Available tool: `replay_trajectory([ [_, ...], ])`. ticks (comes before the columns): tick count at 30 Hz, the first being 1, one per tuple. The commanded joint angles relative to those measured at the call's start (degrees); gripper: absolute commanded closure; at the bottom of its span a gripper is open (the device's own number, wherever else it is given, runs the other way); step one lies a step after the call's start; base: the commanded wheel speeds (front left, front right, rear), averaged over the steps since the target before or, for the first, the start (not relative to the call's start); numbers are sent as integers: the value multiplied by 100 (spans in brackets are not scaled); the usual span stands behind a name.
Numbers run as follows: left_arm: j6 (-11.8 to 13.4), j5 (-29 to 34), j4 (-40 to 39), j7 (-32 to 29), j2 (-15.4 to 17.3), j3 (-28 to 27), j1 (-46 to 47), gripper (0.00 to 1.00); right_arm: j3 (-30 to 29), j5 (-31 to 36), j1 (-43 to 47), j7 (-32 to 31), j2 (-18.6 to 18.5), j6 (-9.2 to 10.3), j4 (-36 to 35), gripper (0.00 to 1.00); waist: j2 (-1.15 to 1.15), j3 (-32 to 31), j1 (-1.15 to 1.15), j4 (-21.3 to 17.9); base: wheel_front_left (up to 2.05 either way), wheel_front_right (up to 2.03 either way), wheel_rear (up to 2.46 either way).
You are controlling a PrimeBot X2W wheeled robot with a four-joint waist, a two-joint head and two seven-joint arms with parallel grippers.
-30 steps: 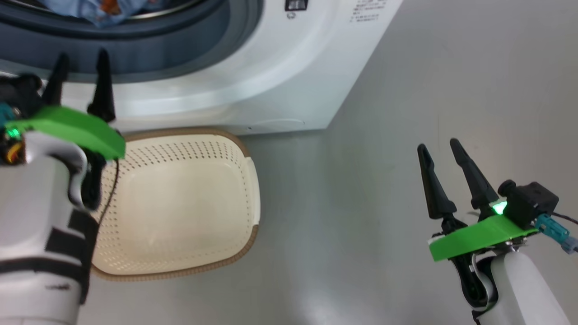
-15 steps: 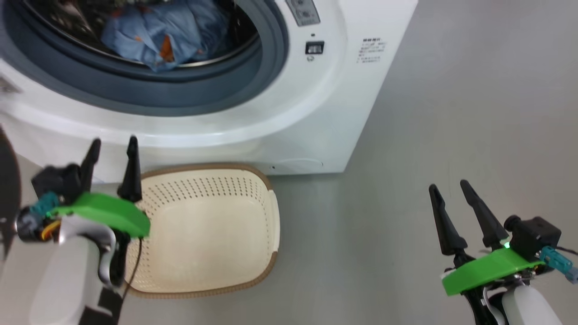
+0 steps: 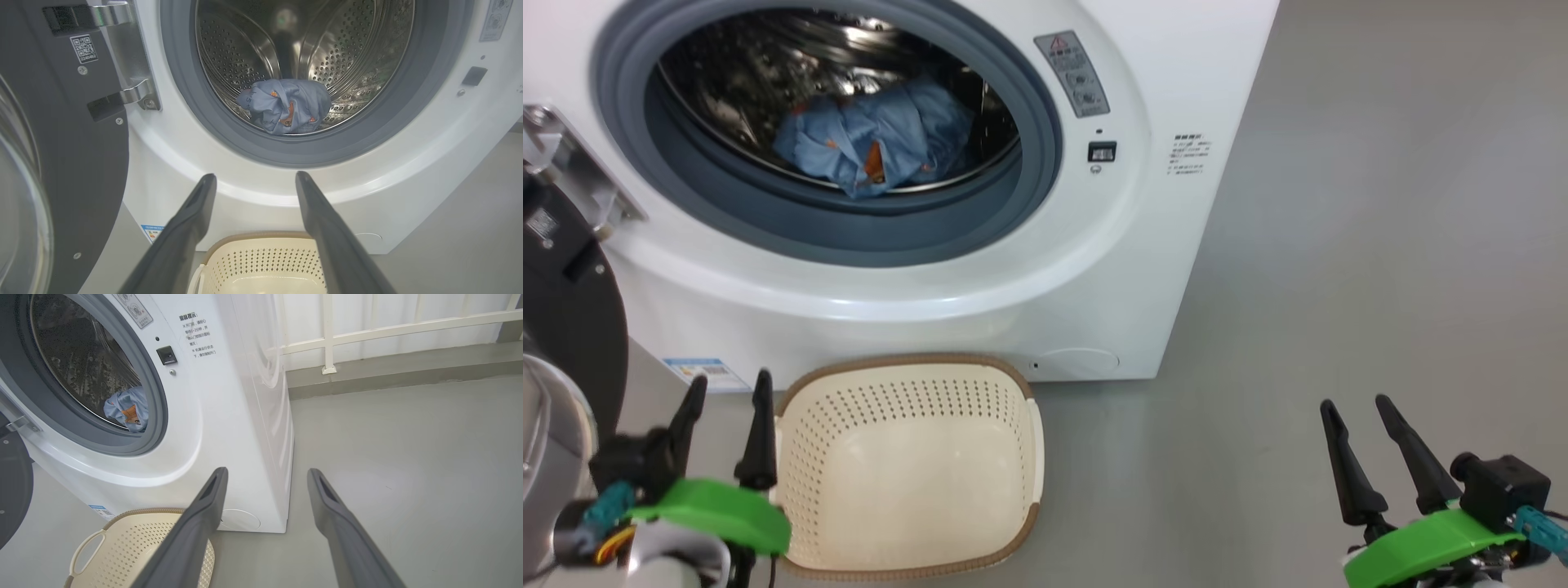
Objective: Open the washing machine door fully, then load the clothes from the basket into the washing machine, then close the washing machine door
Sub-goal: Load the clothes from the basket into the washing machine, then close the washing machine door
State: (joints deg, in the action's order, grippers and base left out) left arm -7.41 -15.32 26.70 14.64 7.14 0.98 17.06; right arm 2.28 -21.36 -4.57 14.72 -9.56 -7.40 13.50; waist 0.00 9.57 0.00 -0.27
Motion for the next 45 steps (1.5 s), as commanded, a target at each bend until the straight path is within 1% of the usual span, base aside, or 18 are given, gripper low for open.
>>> replay_trajectory([
  [1,-8,63,-245,36,135,-250,-126,0,77,-45,85,28,-68,-9,-130,0,0,-173,0,-14,0,0,0],
  [7,-8,172,-750,36,40,-501,-855,0,-18,-38,293,28,-60,-9,-143,0,0,-374,0,-50,0,0,0],
  [17,-8,276,-1189,36,-87,-756,-1479,0,-116,-32,495,28,-42,-9,-156,0,0,-535,0,-65,0,0,0],
  [45,-8,315,-1332,36,-186,-860,-1431,0,-132,-8,433,28,2,-9,-178,0,0,-462,0,-45,0,0,0],
])
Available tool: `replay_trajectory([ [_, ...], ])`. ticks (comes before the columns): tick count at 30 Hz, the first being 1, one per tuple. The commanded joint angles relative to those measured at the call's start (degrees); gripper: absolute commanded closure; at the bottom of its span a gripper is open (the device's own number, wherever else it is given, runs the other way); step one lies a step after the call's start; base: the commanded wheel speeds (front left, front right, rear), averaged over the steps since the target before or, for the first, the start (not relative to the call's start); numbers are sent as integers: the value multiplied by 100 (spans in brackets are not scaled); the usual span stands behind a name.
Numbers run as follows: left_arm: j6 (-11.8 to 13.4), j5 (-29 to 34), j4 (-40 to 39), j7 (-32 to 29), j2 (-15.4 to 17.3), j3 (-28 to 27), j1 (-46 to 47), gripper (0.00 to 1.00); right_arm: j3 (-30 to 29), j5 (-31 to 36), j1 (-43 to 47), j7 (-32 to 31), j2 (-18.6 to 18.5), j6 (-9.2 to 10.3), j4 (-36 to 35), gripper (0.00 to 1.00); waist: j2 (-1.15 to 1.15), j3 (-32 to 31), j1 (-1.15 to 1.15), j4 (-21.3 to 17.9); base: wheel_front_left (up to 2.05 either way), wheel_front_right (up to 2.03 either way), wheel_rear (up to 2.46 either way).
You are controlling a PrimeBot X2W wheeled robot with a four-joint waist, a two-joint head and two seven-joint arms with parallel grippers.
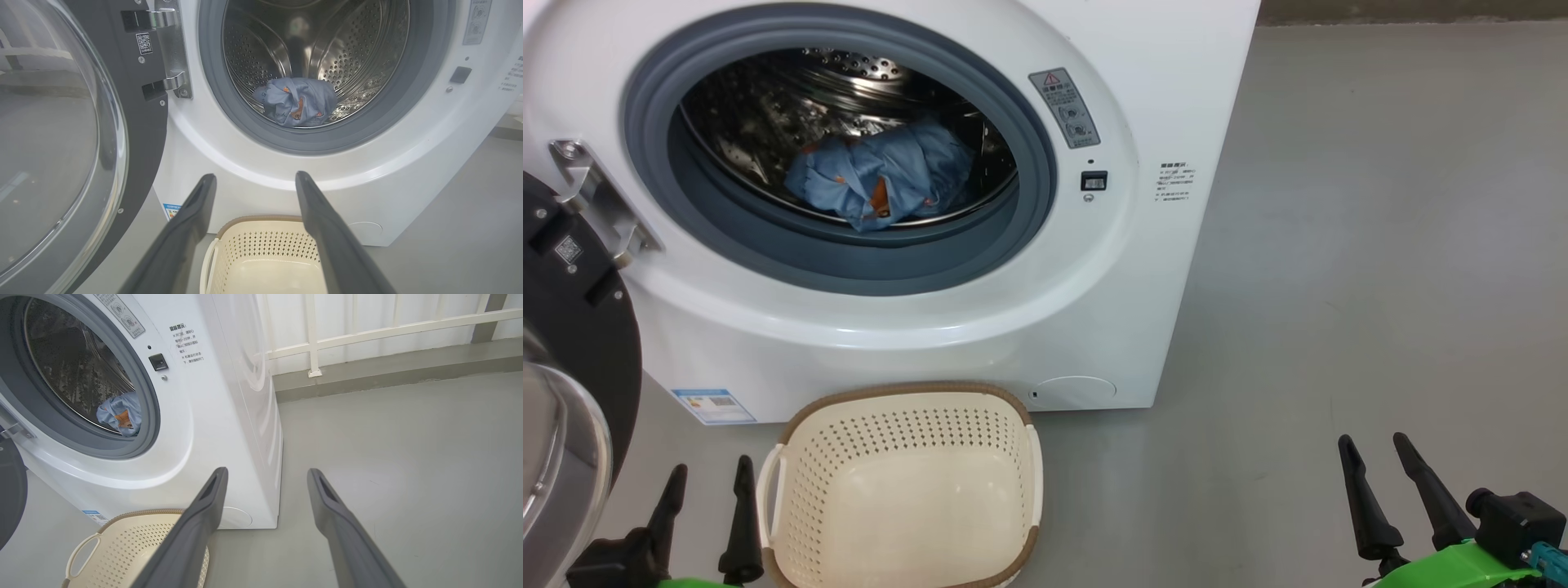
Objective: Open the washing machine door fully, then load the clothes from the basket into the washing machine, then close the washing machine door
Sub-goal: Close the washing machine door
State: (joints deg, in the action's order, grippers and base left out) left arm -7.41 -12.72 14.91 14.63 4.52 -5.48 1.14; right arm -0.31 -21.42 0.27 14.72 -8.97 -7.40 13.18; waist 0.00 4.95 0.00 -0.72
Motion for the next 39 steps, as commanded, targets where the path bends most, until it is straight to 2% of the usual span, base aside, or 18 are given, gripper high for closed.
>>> replay_trajectory([
  [1,-8,62,-152,37,74,-220,158,0,130,-1,-50,28,-58,-9,-147,0,0,-3,0,2,-17,17,0],
  [20,-8,68,-283,37,75,-174,63,0,155,-10,-10,28,-79,-9,-152,0,0,-45,0,12,-105,105,0],
  [31,-8,63,-333,37,72,-126,72,0,151,-5,-21,28,-69,-9,-167,0,0,-10,0,72,-11,11,0],
  [39,-8,35,-312,37,52,-151,98,0,196,14,-46,28,-90,-9,-180,0,0,5,0,318,0,0,0],
])
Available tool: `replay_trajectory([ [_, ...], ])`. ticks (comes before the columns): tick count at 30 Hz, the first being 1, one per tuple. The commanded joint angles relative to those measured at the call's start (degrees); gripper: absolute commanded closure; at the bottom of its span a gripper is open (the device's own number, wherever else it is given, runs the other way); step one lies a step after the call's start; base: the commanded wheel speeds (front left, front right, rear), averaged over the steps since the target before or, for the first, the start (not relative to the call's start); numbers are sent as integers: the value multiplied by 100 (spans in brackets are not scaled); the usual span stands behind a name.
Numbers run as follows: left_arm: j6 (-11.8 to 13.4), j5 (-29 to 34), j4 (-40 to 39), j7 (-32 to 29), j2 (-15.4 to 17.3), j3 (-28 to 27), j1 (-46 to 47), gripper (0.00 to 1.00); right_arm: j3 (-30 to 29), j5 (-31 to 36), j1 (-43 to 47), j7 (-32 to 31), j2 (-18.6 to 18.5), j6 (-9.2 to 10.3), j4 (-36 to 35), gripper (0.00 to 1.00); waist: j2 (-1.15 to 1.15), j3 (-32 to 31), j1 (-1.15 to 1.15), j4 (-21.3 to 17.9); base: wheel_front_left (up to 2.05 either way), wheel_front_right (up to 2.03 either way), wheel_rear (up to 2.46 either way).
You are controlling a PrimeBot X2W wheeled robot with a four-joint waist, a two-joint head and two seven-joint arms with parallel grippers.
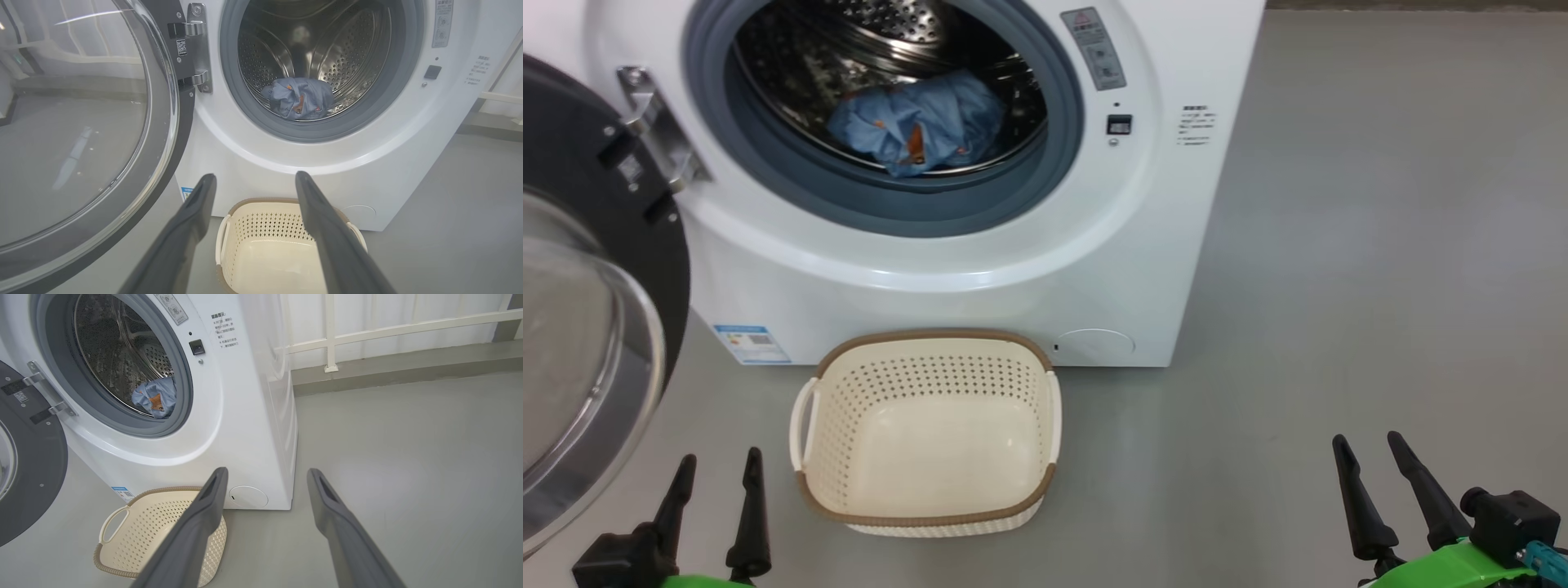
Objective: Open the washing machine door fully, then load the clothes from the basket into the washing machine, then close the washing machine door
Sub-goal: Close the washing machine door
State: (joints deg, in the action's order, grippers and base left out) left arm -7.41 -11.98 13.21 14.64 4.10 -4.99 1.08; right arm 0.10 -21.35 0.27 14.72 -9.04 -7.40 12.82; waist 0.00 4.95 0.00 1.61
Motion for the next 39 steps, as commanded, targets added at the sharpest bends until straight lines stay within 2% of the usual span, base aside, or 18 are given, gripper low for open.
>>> replay_trajectory([
  [1,-8,-45,-141,36,86,-211,103,0,171,4,-55,28,-97,-9,-142,0,0,6,0,144,0,0,0],
  [11,-8,-129,-129,36,-41,-441,3,0,504,-14,-261,28,-218,-9,-90,0,0,10,0,985,0,0,0],
  [18,-8,-120,-141,36,-101,-589,-96,0,745,-41,-410,28,-286,-9,-26,0,0,-39,0,1806,0,0,0],
  [28,-6,-188,-120,36,-120,-646,-268,0,886,-81,-458,28,-345,-9,20,0,0,-123,0,2736,0,0,0],
  [39,231,-554,-385,36,-122,-740,-583,0,1386,-163,-848,28,-429,-9,169,0,0,-3,0,2909,0,0,0],
])
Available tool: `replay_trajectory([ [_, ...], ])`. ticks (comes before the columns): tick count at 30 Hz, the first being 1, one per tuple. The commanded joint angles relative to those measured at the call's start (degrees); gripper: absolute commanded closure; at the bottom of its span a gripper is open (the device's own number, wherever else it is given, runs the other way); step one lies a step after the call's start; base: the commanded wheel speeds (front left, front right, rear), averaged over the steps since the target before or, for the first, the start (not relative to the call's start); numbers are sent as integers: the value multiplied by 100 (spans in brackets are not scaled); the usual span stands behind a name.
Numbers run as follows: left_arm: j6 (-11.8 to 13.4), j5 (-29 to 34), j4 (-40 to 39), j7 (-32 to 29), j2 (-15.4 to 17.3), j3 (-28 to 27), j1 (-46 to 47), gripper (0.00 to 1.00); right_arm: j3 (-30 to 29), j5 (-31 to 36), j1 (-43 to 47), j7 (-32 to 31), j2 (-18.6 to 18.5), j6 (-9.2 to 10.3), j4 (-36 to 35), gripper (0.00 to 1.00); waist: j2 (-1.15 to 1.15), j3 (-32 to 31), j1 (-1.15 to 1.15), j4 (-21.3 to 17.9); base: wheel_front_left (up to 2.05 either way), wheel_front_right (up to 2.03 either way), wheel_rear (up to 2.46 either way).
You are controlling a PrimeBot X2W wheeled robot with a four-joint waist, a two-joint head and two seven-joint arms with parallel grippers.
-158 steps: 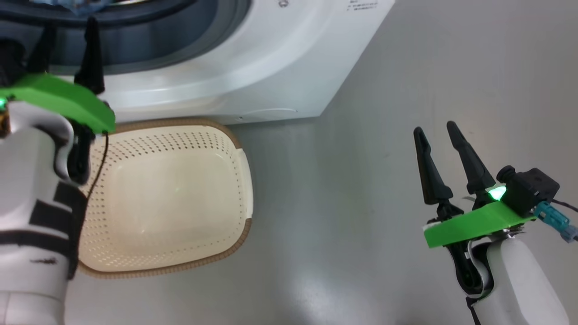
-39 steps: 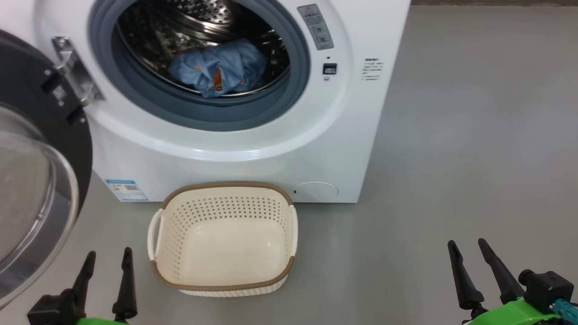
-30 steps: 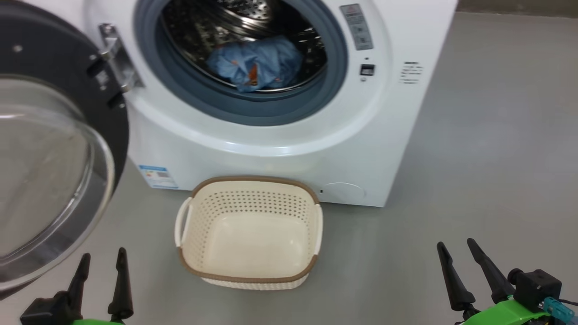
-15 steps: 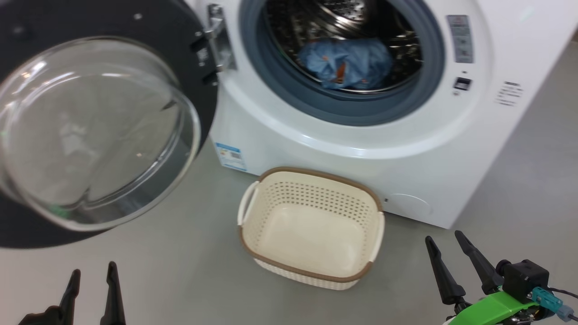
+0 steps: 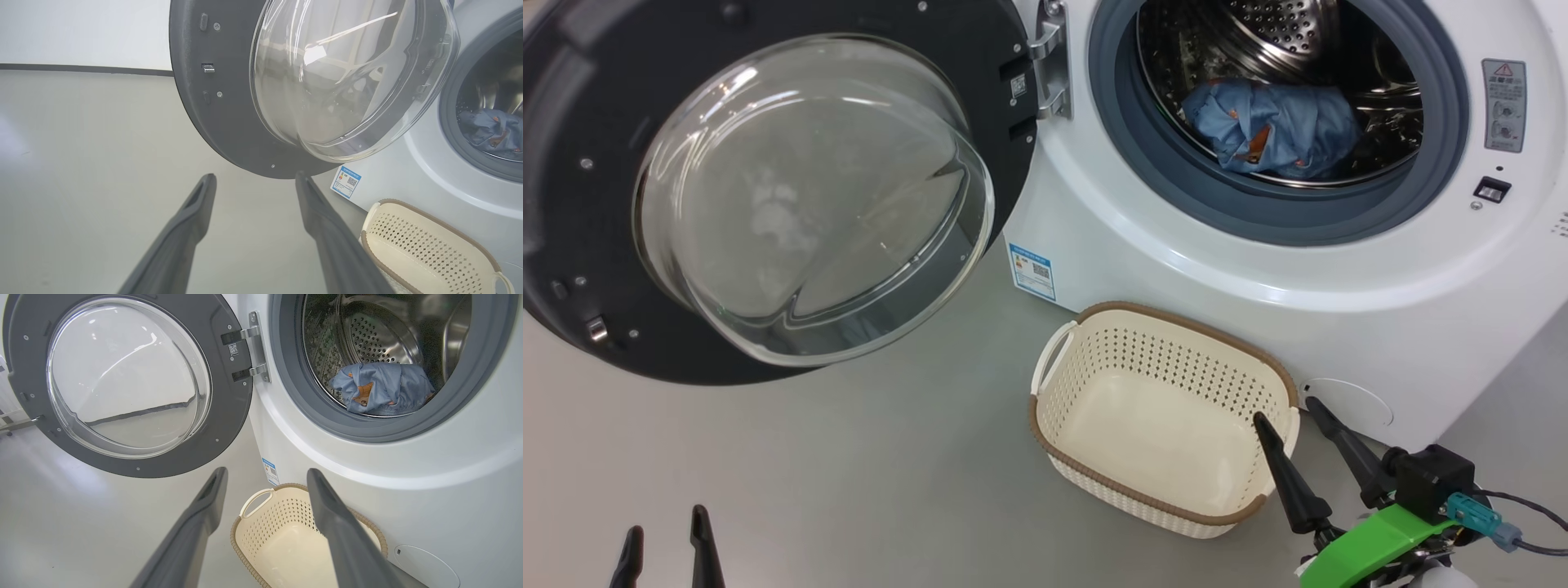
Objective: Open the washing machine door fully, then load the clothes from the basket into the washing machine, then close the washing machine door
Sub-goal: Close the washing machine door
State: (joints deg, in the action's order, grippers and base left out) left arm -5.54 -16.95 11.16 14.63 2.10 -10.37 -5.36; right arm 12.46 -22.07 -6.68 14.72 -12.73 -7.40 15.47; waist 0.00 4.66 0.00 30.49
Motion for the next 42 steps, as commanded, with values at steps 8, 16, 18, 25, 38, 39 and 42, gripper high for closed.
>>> replay_trajectory([
  [8,140,-155,-332,37,78,-190,-62,0,285,-148,-233,28,-93,-9,-30,0,0,17,0,31,0,0,0],
  [16,-19,-390,-984,37,78,-563,261,100,215,-160,-116,28,-29,-9,-40,0,0,9,0,9,0,0,0],
  [18,-92,-391,-1262,37,87,-825,488,100,145,-150,-52,28,-5,-9,-64,0,0,23,0,-1,0,0,0],
  [25,-190,-1058,-1441,37,986,-1378,1711,100,-138,-76,180,28,61,-9,-190,0,0,143,0,-71,0,0,0],
  [38,-194,-4095,1153,-444,3407,-1113,3811,100,-111,33,-140,28,-78,-9,-399,0,0,820,0,-597,0,0,0],
  [39,-194,-4305,1321,-599,3563,-1021,3907,100,-102,38,-166,28,-90,-9,-406,0,0,864,0,-622,0,0,0],
  [42,-194,-4859,1817,-1131,3959,-746,4157,100,-86,58,-230,28,-116,-9,-432,0,0,983,0,-669,0,0,0],
])
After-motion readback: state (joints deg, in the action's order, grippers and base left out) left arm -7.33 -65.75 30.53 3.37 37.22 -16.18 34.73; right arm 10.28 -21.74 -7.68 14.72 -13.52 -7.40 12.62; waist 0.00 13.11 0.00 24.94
